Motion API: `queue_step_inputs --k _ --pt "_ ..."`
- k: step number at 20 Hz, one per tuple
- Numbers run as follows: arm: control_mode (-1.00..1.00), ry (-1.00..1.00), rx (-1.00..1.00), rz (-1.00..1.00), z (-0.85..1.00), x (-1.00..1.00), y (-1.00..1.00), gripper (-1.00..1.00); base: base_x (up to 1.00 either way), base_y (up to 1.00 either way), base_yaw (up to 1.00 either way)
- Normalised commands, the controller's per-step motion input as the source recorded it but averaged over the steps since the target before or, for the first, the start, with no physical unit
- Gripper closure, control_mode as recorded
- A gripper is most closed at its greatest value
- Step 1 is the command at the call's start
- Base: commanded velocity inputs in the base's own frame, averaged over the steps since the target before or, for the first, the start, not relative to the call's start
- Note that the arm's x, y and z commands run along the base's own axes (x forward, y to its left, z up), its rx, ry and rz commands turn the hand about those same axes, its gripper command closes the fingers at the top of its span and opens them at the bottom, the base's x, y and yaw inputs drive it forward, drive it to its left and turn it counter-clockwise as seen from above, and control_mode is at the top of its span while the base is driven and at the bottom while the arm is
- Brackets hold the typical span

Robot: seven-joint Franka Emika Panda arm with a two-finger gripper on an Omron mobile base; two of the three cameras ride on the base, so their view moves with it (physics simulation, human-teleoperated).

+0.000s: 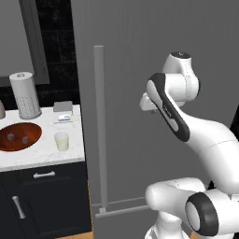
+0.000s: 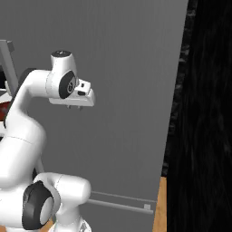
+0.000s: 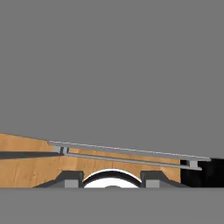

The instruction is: Grab a lemon wedge from the fridge and one ice cube from the ice bowl, and put them in the glass of lemonade.

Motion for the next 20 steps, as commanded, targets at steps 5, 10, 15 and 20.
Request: queue_step_inputs --k 5,10,15,20 --pt "-1.0 -0.06 0.05 0.0 -0.01 -0.39 -0.07 -1.0 0.0 0.0 0.0" --pt "-1.0 -0.17 0.04 0.0 -0.11 -0.82 -0.01 -1.0 0.0 0.0 0.0" --pt "-1.0 -0.05 0.0 0.0 -0.11 -0.59 0.0 -1.0 0.0 0.0 0.0" --pt "-1.0 0.03 0.01 -0.04 -0.12 -0.13 0.03 -1.0 0.0 0.0 0.0"
